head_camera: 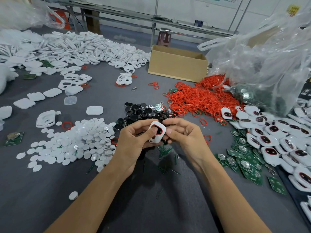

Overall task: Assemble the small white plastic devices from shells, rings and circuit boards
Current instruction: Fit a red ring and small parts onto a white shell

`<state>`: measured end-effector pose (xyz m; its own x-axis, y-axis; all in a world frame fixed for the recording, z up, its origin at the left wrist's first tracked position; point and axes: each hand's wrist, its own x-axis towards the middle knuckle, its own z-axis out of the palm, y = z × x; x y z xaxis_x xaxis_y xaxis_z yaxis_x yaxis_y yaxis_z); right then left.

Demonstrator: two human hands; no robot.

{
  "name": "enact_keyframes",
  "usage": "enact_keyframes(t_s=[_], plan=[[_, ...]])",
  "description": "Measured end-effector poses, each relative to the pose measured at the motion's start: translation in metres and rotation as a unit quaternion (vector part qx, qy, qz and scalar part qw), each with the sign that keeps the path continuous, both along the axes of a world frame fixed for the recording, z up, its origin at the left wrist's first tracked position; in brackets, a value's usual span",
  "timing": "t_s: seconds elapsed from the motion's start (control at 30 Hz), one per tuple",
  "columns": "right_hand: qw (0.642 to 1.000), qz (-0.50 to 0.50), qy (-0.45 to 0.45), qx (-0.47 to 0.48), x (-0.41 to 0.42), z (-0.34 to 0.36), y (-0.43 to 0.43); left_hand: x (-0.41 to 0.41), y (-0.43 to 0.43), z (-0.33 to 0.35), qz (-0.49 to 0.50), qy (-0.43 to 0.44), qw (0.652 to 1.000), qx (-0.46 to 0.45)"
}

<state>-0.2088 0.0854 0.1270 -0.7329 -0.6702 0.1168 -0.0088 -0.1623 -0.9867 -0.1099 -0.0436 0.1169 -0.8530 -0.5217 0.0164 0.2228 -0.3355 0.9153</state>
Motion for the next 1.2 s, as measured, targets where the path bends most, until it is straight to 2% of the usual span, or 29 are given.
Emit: enact_keyframes(t_s=[0.23,0.43,0.53,0.57,0.63,0.73,0.83,0.97,1.07,1.13,1.2], plan=[[1.000,-0.012,0.016,-0.005,0.005,-0.002,-0.007,0.002,0.001,0.001,0.025,-0.017,0.999,-0.024],[0.999,0.008,-0.001,-0.038,0.002,-0.006,-0.008,-0.002,-0.001,0.001,-0.027,-0.001,0.997,0.067],[0.999,0.002,0.009,-0.035,0.002,-0.006,-0.007,-0.001,-0.002,0.001,-0.042,0.009,0.997,0.072],[0.999,-0.005,0.015,-0.028,0.002,-0.005,-0.006,-0.001,-0.002,0.000,-0.036,0.008,0.998,0.050],[0.999,-0.017,0.039,0.000,0.003,-0.004,-0.006,-0.001,0.000,-0.001,0.000,-0.012,0.998,-0.057],[0.993,-0.019,0.103,0.050,0.006,-0.003,-0.006,-0.002,0.006,-0.005,0.061,-0.042,0.967,-0.246],[0.990,-0.022,0.129,0.058,0.010,-0.003,-0.007,-0.003,0.006,-0.007,0.103,-0.067,0.949,-0.289],[0.992,-0.031,0.113,0.041,0.011,-0.002,-0.009,-0.002,0.002,-0.007,0.089,-0.069,0.972,-0.208],[0.998,-0.026,0.050,0.005,0.009,-0.004,-0.010,-0.002,-0.001,-0.002,0.021,-0.036,0.998,-0.048],[0.999,-0.008,-0.024,-0.036,0.007,-0.006,-0.010,-0.001,-0.003,0.001,-0.018,-0.007,0.998,0.058],[0.994,0.018,-0.078,-0.068,0.005,-0.005,-0.009,-0.002,-0.004,0.003,-0.041,0.004,0.992,0.119]])
